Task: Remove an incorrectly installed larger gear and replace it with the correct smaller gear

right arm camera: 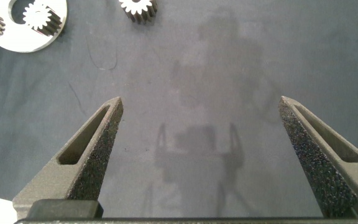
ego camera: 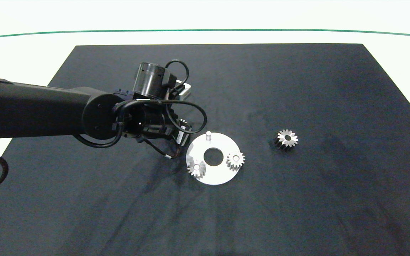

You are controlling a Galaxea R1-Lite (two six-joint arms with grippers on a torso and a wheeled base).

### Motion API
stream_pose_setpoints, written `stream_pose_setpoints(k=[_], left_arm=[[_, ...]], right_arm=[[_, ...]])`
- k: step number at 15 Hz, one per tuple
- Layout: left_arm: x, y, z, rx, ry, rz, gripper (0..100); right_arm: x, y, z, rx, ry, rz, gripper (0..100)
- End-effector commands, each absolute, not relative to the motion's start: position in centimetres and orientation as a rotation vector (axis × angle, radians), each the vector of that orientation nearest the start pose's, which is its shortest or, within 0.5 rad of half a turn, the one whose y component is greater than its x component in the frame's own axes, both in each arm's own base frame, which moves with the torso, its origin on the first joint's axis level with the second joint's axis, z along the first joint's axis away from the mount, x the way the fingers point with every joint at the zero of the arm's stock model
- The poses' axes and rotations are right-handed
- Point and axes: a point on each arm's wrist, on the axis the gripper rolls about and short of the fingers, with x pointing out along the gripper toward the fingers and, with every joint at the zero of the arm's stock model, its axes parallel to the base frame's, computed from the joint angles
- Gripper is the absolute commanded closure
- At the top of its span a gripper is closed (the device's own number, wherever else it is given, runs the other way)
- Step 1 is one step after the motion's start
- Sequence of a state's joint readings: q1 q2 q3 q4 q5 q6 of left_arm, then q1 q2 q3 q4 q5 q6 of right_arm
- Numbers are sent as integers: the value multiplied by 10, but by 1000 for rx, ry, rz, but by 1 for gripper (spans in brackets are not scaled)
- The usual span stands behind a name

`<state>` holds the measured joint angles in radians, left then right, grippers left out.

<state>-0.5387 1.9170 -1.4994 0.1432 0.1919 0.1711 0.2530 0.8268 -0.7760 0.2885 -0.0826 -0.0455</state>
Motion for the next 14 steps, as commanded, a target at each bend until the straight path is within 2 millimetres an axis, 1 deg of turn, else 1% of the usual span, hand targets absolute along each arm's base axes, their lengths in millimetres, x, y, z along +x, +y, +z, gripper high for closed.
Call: stream_pose_setpoints(k=[1,3,6,8,10,12,14], left_arm=[[320,-192,235,364,471,-394,90],[314,-193,241,361,455,-404,90],[294,-194,258,363,430,-434,90],[283,-198,265,362,409,-459,90],[272,-207,269,366,394,-497,90],[267,-221,268,372,386,-534,90],[271,-227,261,379,398,-537,90]], right_arm=[[68,16,254,-101,326,176,0],[68,16,254,-101,325,175,0],[67,15,253,-102,326,175,0],[67,15,252,-102,328,175,0],[67,15,252,-102,328,175,0],[66,15,252,-102,326,175,0],[64,14,252,-100,317,173,0]])
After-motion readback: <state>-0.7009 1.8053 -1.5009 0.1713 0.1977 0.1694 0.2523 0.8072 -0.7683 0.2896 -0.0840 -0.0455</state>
